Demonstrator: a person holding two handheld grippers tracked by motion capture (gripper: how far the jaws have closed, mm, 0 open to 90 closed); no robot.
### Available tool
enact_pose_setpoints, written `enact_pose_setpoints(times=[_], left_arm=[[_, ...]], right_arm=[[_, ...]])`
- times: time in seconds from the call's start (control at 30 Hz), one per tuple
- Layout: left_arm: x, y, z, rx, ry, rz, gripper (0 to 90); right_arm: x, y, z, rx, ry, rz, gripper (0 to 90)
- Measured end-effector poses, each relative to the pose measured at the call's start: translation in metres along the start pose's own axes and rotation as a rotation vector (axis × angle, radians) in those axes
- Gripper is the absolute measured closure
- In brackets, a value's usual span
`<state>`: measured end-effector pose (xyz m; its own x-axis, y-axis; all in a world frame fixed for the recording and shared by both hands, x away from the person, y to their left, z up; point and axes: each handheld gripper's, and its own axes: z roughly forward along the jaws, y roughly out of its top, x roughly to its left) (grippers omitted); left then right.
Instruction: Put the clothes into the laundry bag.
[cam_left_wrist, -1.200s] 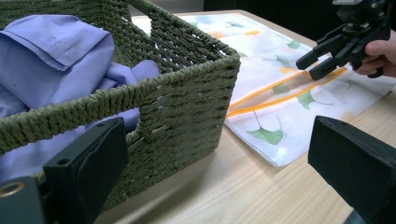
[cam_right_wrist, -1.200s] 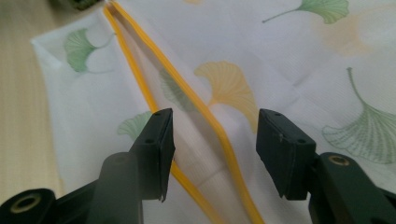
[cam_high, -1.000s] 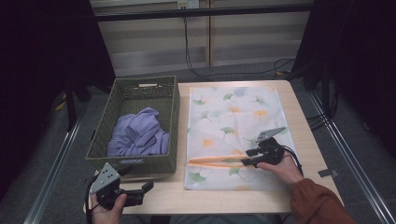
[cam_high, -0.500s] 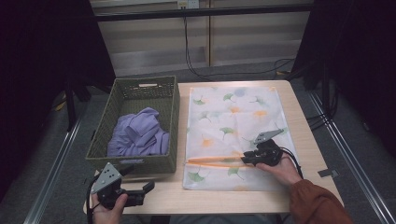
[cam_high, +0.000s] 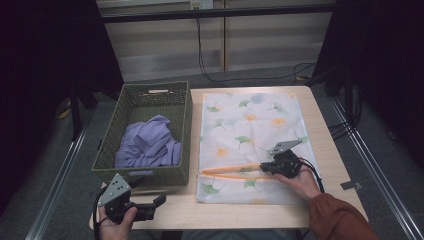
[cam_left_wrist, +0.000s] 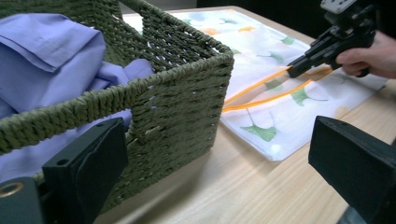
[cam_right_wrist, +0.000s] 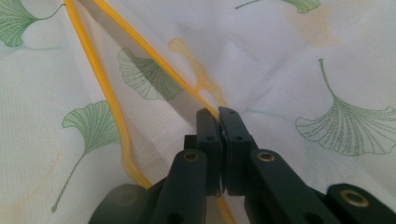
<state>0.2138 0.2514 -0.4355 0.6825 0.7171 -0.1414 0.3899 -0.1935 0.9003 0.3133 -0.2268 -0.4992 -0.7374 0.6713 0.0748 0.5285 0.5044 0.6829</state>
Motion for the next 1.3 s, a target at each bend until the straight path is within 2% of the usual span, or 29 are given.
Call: enact_pose_setpoints(times=[0.07, 0.13, 0.43, 0.53, 0.63, 0.7, 0.9, 1.3], left_arm=[[0.001, 0.0, 0.0, -0.004, -0.005, -0.01, 4.6], [-0.001, 0.0, 0.0, 0.005, 0.006, 0.01, 4.6], [-0.003, 0.0, 0.001, 0.006, -0.005, 0.011, 4.4], [-0.003, 0.0, 0.001, 0.006, 0.0, 0.009, 4.5], [-0.003, 0.0, 0.001, -0.001, -0.029, 0.011, 4.7], [-0.005, 0.001, 0.0, -0.001, -0.014, 0.018, 4.7], [-0.004, 0.001, 0.0, 0.0, -0.009, 0.015, 4.7], [-0.003, 0.0, -0.001, -0.006, -0.012, 0.011, 4.6]], right_arm=[[-0.001, 0.0, 0.0, -0.01, 0.002, 0.017, 89.7], [-0.003, 0.002, -0.003, -0.026, 0.011, 0.041, 89.8], [-0.004, 0.006, -0.014, -0.092, 0.019, 0.063, 89.9], [-0.004, 0.007, -0.016, -0.106, 0.015, 0.06, 89.9], [-0.005, 0.009, -0.021, -0.128, 0.012, 0.067, 89.9], [-0.005, 0.011, -0.023, -0.141, 0.012, 0.071, 89.9], [-0.006, 0.016, -0.028, -0.193, 0.008, 0.084, 90.0], [-0.004, 0.031, -0.042, -0.29, 0.0, 0.082, 90.0]])
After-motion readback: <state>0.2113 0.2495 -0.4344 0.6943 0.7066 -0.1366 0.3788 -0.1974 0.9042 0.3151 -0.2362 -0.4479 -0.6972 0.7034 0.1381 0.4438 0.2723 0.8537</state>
